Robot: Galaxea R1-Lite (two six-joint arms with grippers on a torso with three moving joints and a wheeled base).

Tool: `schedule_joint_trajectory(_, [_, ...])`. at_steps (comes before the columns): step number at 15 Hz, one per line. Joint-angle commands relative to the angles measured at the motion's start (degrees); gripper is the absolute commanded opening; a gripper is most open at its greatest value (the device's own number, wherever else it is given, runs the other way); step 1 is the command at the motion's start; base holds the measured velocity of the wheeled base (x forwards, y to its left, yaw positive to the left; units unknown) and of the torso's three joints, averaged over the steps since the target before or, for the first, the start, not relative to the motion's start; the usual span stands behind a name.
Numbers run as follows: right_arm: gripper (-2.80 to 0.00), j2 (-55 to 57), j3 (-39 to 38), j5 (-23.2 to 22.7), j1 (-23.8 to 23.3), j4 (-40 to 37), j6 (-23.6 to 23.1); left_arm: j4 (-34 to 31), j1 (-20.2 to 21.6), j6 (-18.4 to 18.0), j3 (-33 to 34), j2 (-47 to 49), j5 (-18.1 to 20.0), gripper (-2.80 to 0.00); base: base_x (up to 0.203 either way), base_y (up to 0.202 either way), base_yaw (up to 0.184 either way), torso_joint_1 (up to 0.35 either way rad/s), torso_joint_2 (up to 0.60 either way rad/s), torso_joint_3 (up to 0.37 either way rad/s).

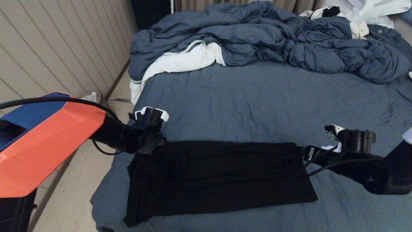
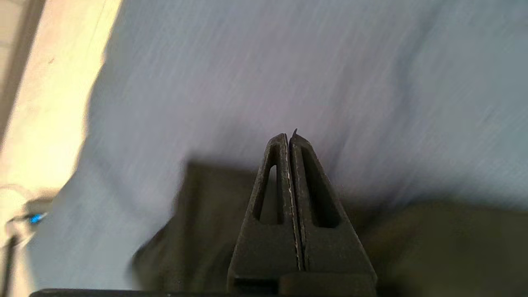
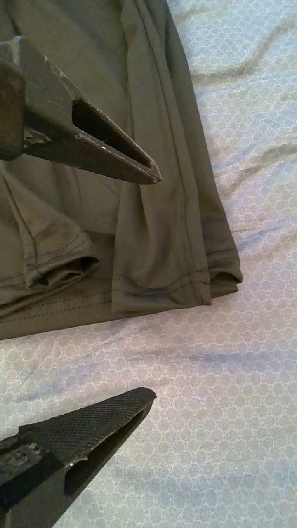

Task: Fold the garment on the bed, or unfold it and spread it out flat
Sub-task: Fold the black T-shirt

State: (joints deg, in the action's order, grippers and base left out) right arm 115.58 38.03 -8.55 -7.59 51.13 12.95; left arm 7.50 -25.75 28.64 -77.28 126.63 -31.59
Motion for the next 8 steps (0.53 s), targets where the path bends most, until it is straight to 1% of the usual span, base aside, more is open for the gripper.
schedule_joint_trajectory(1, [0.00,0.2,-0.1,-0.1,0.1,0.3,0.1,0.2,-0.7,0.3,6.4,-6.6,-0.2,-2.80,0.000,0.000,0.000,0.000,0.00,0.000])
schedule_joint_trajectory(3, [0.00,0.3,-0.2,-0.1,0.1,0.3,0.1,0.1,-2.5,0.3,10.9,-12.4,-0.2,-2.80,0.000,0.000,0.000,0.000,0.00,0.000])
schedule_joint_trajectory(5, [0.00,0.3,-0.2,-0.1,0.1,0.3,0.1,0.1,-6.1,0.6,15.8,-17.1,-0.1,-2.80,0.000,0.000,0.000,0.000,0.00,0.000])
schedule_joint_trajectory(6, [0.00,0.3,-0.2,-0.1,0.1,0.3,0.1,0.2,-8.5,1.2,18.0,-18.6,-0.1,-2.80,0.000,0.000,0.000,0.000,0.00,0.000])
schedule_joint_trajectory(7, [0.00,0.2,-0.2,-0.1,0.1,0.3,0.1,0.2,-10.2,2.6,19.4,-19.0,-0.1,-2.80,0.000,0.000,0.000,0.000,0.00,0.000])
schedule_joint_trajectory(8, [0.00,0.1,-0.2,-0.1,0.1,0.3,0.1,0.3,-10.6,3.8,19.6,-18.4,-0.1,-2.80,0.000,0.000,0.000,0.000,0.00,0.000])
